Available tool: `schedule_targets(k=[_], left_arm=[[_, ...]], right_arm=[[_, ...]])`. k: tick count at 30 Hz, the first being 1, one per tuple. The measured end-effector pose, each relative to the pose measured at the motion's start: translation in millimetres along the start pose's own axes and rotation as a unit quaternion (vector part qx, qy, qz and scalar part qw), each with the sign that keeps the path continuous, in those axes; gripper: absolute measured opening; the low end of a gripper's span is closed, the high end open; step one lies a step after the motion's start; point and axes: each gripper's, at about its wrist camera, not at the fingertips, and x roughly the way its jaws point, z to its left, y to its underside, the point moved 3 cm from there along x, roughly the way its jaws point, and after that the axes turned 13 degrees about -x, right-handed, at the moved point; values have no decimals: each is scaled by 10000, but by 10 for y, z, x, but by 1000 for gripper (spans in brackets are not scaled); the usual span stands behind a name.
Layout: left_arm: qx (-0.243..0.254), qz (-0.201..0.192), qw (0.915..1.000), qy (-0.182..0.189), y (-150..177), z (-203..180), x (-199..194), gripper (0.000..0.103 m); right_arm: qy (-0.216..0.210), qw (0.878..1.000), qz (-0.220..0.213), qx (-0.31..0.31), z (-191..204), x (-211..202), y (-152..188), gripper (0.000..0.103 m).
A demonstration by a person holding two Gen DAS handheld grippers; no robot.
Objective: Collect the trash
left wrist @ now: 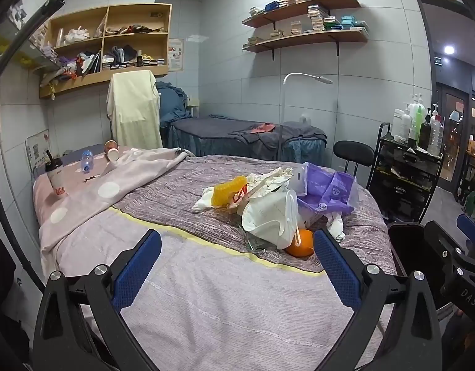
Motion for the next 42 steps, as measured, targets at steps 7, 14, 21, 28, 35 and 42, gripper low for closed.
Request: schedule_targets(k=[7,14,21,28,35,42], left_arm=[[-14,27,10000,9,29,26,-6,97],[-3,45,10000,5,38,16,13,97],[33,73,10000,3,49,-1,38,97],[41,79,10000,4,51,-6,42,97],[42,79,10000,5,52,-9,45,97],[50,87,9999,1,57,-14,47,97]], right_arm=[[-12,10000,36,38,30,23,23,98],[-10,10000,46,78,30,29,37,98],[-16,9999,77,120,9,44,40,98],[-33,9999,85,137,2,46,41,98],[-49,9998,98,157,-1,61,45,98],[-53,9998,99,162,-3,60,48,98]])
